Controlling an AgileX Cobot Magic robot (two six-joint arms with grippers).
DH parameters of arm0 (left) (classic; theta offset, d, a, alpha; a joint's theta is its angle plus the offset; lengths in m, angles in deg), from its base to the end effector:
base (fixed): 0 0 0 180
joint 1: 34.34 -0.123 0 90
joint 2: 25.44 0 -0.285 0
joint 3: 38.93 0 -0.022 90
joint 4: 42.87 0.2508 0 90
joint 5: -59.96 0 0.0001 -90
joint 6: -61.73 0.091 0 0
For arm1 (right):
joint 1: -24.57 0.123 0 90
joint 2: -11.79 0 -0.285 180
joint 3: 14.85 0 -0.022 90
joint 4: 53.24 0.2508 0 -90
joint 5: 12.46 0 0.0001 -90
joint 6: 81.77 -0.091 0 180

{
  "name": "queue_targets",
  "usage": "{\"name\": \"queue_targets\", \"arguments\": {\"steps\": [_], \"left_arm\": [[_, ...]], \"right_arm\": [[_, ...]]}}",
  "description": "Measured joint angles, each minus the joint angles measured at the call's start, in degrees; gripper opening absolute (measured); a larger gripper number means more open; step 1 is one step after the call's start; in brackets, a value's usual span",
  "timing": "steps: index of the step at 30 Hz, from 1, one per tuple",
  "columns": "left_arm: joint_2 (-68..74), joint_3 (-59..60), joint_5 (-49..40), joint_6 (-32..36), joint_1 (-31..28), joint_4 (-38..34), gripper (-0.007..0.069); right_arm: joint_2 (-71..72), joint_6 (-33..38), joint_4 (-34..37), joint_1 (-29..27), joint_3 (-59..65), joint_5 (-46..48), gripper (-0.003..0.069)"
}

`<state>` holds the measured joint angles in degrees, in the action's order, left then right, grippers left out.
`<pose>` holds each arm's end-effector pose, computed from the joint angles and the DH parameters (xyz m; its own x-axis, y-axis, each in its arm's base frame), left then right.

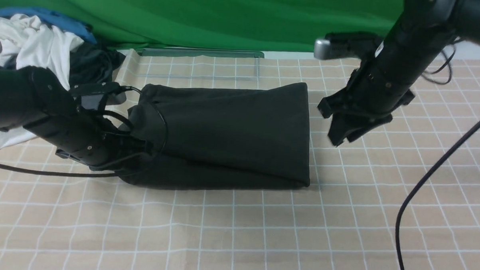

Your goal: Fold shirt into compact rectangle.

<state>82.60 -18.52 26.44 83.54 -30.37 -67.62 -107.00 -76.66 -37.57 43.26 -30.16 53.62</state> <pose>0.3271 -0.0438 0.1723 -0.9322 0.0781 -0.3535 0.1610 0.9640 -0.2117 0.3749 0.1506 0.2492 -0.9374 -0.2925 -0.1893 -0.3337 0.9098 0.2468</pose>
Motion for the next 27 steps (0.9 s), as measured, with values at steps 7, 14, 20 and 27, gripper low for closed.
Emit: {"name": "queue_targets", "arguments": {"steps": [7,14,20,27], "left_arm": [[-2.5,-0.5,-1.8,0.0,0.0,1.7,0.0020],[-2.5,-0.5,-2.0,0.0,0.0,1.8,0.0020],[-2.5,-0.5,-1.8,0.0,0.0,1.8,0.0020],[-6.6,-0.5,-6.5,-2.1,0.0,1.2,0.0020]], "right_arm": [[-5.5,1.3,6.0,0.9,0.0,-2.1,0.0493],[-10.2,1.3,7.3,3.4,0.0,-5.2,0.0501],[-12.1,4.6,6.9,4.5,0.0,-6.4,0.0228],[-7.0,3.9,0.3,4.5,0.1,0.0,0.0091]]}}
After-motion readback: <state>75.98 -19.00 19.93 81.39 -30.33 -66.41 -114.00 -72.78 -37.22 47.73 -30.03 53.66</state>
